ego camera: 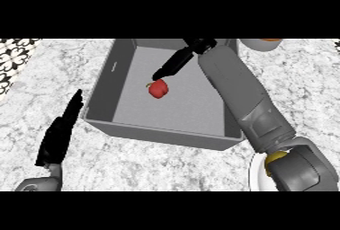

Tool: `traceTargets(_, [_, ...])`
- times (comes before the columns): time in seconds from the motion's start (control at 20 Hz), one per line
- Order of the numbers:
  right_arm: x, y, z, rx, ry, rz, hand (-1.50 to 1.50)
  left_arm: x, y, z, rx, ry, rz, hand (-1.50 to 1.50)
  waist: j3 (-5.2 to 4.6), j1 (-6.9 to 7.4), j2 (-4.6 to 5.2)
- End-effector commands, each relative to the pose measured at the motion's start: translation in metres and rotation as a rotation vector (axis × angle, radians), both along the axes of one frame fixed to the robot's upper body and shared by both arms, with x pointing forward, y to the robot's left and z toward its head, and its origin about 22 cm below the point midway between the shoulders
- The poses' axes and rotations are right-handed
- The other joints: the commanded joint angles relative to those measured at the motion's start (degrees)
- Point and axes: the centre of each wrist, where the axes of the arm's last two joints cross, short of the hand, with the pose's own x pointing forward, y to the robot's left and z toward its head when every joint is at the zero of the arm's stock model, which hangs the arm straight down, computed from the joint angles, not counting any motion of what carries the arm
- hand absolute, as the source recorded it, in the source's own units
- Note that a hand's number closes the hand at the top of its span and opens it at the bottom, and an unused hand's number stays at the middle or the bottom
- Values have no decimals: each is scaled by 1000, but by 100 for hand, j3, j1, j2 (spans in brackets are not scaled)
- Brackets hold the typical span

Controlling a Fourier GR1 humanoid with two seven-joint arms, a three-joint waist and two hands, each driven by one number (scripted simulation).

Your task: Pick the bell pepper from the plate and place it in the cardboard box

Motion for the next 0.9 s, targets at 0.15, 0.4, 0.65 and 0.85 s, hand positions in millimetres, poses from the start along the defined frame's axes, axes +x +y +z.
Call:
traceTargets(0.15, [18,-73,16,195,72,-175,-150,-4,-10,-3,5,-12,-13,0,2,31,62])
traceTargets(0.4, [25,-134,45,238,85,-299,-150,1,-7,3,-4,-21,-29,0,5,133,119])
traceTargets(0.65, [20,-193,52,252,63,-313,-150,8,-8,8,5,-41,-41,0,16,267,222])
traceTargets(0.85, [12,-230,51,224,42,-286,-150,9,-11,12,6,-65,-43,0,24,332,264])
